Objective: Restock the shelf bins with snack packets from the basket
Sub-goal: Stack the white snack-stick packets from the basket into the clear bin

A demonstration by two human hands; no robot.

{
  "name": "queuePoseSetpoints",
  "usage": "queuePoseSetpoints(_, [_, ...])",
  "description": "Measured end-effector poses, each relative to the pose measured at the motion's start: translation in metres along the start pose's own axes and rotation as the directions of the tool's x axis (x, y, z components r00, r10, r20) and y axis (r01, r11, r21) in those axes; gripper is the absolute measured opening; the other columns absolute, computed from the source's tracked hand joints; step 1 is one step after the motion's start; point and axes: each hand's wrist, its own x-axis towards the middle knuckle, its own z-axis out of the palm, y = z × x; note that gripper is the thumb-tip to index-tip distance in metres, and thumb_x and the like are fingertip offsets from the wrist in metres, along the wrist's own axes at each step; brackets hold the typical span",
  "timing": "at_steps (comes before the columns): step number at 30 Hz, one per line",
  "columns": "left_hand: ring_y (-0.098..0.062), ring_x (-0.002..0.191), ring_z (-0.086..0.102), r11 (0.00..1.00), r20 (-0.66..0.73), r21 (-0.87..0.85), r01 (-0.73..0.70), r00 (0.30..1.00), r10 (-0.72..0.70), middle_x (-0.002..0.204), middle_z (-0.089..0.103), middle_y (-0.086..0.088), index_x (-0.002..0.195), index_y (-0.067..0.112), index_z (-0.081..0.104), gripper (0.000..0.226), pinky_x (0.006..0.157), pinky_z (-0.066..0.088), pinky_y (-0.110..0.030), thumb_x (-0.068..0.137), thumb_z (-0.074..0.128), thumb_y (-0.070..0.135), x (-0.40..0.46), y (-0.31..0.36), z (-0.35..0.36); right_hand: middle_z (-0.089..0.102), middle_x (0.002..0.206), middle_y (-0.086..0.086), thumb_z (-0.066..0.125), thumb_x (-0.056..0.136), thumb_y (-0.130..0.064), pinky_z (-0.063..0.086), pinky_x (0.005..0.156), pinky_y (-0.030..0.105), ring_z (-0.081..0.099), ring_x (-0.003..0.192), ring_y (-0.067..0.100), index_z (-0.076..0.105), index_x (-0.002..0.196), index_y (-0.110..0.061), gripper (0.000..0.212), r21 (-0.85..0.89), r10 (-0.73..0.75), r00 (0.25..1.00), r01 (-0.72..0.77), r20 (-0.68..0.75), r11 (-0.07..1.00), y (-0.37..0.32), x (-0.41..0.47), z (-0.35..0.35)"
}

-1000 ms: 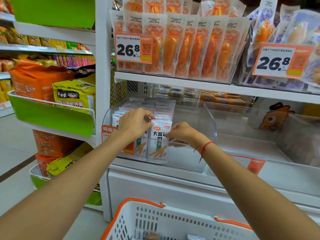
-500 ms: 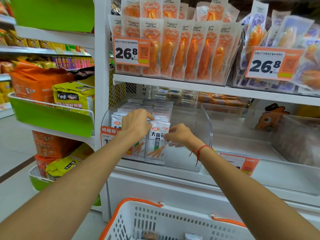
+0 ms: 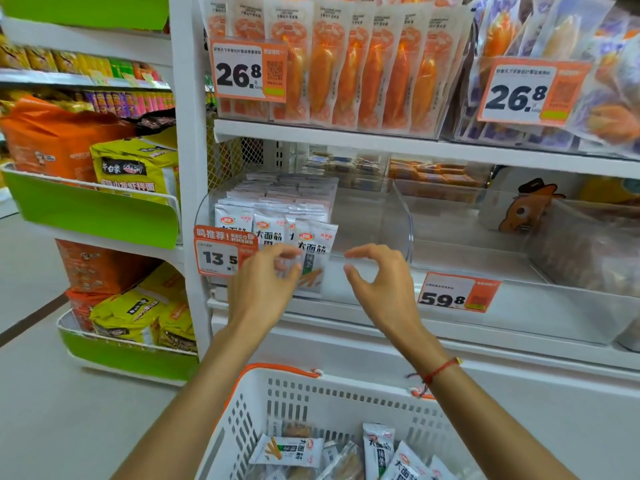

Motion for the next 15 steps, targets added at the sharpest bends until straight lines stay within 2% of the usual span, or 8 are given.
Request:
queuePoseSetpoints(2, [-0.003,0.088,0.062,0.998,0.036,-0.04,0.049,0.998,-0.047,0.109,0.059,0.025,0.101,0.034,0.066,0.016,0.071,0.051,-0.027,0.088,0.065,0.024,-0.017,-0.013,0.01,0.063,0.098,-0.013,0.065,0.087,-0.021,0.033,0.077,0.009,0.05,0.094,0.005,0.066,0.095,-0.027,0.01,0.017,-0.003,0.999,0.004,-0.035,1.0,0.007,-0.016,0.005])
queuePoseSetpoints(3, [-0.003,0.087,0.063,0.996,0.049,-0.056,0.076,0.996,-0.073,0.111,0.058,0.027,0.097,0.036,0.065,0.015,0.071,0.052,-0.027,0.088,0.064,0.024,-0.025,-0.02,0.015,0.064,0.096,-0.014,0.064,0.087,-0.02,0.038,0.076,0.011,0.053,0.09,0.005,0.065,0.092,-0.029,0.01,0.057,0.014,1.0,-0.013,-0.017,0.998,0.01,-0.023,0.007])
queuePoseSetpoints(5, [-0.002,0.086,0.063,0.989,0.084,-0.061,0.134,0.988,-0.129,0.099,0.065,0.024,0.093,0.041,0.062,0.016,0.069,0.052,-0.027,0.089,0.062,0.025,-0.04,-0.032,0.025,0.068,0.089,-0.013,0.063,0.087,-0.017,0.048,0.069,0.021,0.059,0.079,0.005,0.065,0.085,-0.031,0.014,0.108,0.053,0.996,-0.061,0.073,0.992,0.019,-0.036,0.016])
queuePoseSetpoints(7, [0.0,0.082,0.06,0.983,0.133,-0.047,0.176,0.977,-0.169,0.089,0.065,0.022,0.093,0.043,0.061,0.017,0.068,0.049,-0.024,0.09,0.06,0.025,-0.053,-0.043,0.036,0.069,0.079,-0.009,0.06,0.086,-0.015,0.052,0.065,0.03,0.062,0.071,0.006,0.064,0.08,-0.033,0.019,0.079,0.096,0.977,-0.112,0.19,0.991,0.03,-0.048,0.025])
queuePoseSetpoints(12, [-0.003,0.08,0.059,0.96,0.291,0.032,0.278,0.916,-0.275,0.092,0.063,0.019,0.093,0.037,0.062,0.02,0.063,0.049,-0.022,0.091,0.058,0.018,-0.085,-0.079,0.065,0.07,0.079,0.001,0.058,0.087,-0.012,0.056,0.069,0.041,0.068,0.073,0.021,0.063,0.08,-0.031,0.02,-0.044,0.272,0.836,-0.287,0.477,0.957,0.07,-0.087,0.052])
queuePoseSetpoints(15, [-0.01,0.086,0.064,0.933,0.371,0.057,0.356,0.86,-0.351,0.093,0.064,0.014,0.091,0.035,0.064,0.021,0.071,0.053,-0.028,0.09,0.057,0.014,-0.108,-0.103,0.082,0.071,0.085,0.009,0.057,0.089,-0.011,0.056,0.073,0.042,0.067,0.077,0.029,0.066,0.086,-0.022,0.015,-0.115,0.363,0.742,-0.365,0.563,0.924,0.096,-0.115,0.065])
